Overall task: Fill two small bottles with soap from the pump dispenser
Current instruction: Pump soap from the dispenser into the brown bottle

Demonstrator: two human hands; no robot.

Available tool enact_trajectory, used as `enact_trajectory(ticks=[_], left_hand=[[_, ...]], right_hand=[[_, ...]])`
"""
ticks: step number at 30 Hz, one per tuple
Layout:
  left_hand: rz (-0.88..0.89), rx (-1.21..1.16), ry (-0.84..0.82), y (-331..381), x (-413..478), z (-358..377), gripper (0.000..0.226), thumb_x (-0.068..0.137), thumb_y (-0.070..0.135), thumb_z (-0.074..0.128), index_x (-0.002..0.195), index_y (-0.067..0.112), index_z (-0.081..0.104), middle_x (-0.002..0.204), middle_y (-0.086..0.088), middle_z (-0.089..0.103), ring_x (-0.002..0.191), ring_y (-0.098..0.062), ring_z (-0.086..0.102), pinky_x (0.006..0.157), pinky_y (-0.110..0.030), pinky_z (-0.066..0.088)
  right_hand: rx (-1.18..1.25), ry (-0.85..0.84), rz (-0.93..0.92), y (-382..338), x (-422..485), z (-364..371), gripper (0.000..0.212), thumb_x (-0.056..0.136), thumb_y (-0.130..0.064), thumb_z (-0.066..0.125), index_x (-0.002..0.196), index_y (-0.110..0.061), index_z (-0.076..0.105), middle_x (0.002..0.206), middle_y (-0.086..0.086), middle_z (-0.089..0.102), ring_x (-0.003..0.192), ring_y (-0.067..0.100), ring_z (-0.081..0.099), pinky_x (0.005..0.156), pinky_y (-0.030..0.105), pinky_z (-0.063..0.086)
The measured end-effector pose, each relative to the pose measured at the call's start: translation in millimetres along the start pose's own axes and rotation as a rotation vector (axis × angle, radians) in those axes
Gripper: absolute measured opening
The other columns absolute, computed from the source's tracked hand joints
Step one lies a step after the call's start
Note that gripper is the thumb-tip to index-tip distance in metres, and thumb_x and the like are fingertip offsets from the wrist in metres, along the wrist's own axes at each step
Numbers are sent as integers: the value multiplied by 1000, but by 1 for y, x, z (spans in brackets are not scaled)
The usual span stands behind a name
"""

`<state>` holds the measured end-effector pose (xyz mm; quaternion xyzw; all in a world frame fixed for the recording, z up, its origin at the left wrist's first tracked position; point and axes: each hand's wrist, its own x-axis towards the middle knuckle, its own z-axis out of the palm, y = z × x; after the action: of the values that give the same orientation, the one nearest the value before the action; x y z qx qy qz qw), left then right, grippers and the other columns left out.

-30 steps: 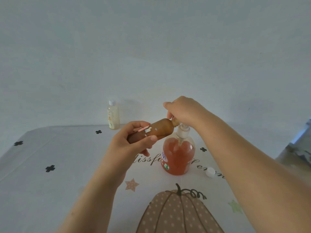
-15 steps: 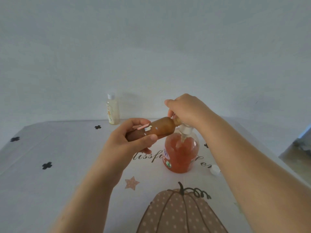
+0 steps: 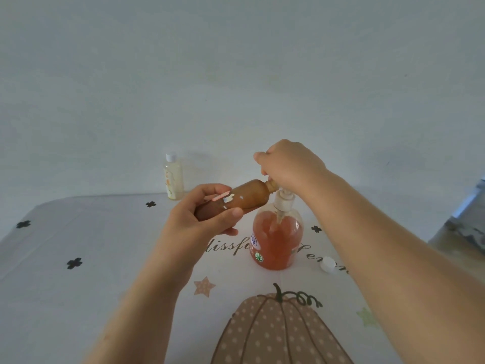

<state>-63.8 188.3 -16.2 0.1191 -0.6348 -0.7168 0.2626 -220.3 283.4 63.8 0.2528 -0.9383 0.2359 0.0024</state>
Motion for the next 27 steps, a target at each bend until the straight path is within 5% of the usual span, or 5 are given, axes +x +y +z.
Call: enact_trajectory(ticks=[12, 23, 27], left_hand=[[-20, -35, -22, -3, 1, 1, 47, 61, 17, 80, 106, 13, 68, 76, 3, 71, 67, -22, 68, 89, -51, 56], [-40, -37, -63, -12, 7, -8, 43, 66, 9, 85, 106, 13, 69, 79, -1, 71, 70, -21, 67, 76, -35, 59], [-46, -20, -53, -13, 7, -9, 48, 62, 9, 89, 105, 14, 69, 79, -1, 71, 69, -23, 67, 79, -40, 59]], right_hand=[[51, -29, 21, 1, -1, 2, 39, 97, -36, 44, 97, -9, 72, 88, 7, 74, 73, 24, 62, 68, 32, 45], [59, -80, 52, 4, -2, 9, 42, 98, -41, 41, 97, -12, 72, 88, 5, 72, 85, 25, 67, 76, 35, 48], [30, -222, 79, 0, -4, 8, 37, 102, -26, 42, 115, -6, 71, 112, 12, 73, 97, 23, 67, 78, 34, 44]])
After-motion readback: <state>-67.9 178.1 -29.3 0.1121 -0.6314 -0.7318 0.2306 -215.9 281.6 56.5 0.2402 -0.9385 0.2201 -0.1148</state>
